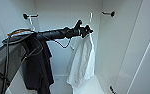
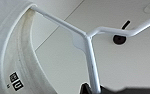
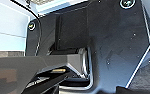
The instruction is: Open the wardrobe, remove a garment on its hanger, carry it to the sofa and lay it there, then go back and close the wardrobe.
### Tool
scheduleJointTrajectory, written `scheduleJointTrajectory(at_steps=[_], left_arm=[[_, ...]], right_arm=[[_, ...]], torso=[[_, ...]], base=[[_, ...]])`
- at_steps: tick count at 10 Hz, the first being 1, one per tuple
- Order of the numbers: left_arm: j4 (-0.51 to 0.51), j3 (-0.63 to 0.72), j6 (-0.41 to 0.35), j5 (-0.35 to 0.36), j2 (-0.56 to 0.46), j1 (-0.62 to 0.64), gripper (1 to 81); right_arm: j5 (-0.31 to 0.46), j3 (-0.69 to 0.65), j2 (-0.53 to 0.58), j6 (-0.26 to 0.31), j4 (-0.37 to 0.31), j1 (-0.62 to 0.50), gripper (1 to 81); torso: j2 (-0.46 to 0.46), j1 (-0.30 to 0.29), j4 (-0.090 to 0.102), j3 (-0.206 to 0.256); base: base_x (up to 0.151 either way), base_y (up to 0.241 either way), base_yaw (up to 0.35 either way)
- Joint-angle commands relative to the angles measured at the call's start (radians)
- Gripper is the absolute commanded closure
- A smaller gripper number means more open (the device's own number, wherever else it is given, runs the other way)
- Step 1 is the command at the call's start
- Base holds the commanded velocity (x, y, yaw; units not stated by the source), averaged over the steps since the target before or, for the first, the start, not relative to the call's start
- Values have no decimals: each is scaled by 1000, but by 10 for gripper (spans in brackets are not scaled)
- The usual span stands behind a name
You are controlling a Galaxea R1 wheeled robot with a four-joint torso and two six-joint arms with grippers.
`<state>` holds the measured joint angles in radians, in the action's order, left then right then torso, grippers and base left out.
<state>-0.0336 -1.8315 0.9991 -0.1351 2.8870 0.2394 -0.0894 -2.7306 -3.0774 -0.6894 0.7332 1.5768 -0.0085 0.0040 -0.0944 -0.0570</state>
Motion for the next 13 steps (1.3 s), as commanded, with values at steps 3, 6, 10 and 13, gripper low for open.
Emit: scheduleJointTrajectory(at_steps=[3, 6, 10, 13], left_arm=[[-38, 210, -20, 99, -49, 151, 811], [-26, 345, -19, 172, -149, 87, 811], [-25, 485, -19, 204, -283, 36, 811], [-15, 485, -20, 196, -267, 36, 811]], right_arm=[[34, 10, -3, -1, 8, -36, 10], [25, 10, 0, -1, 8, -34, 10], [23, 10, -2, 1, 9, -33, 10], [13, 11, -2, 4, 9, -31, 10]], torso=[[0, 0, 0, 0], [0, 0, 0, 0], [0, 0, 0, 0], [0, 0, 0, 56]], base=[[0, 0, 0], [0, 0, 0], [0, 0, 0], [0, 0, 0]])
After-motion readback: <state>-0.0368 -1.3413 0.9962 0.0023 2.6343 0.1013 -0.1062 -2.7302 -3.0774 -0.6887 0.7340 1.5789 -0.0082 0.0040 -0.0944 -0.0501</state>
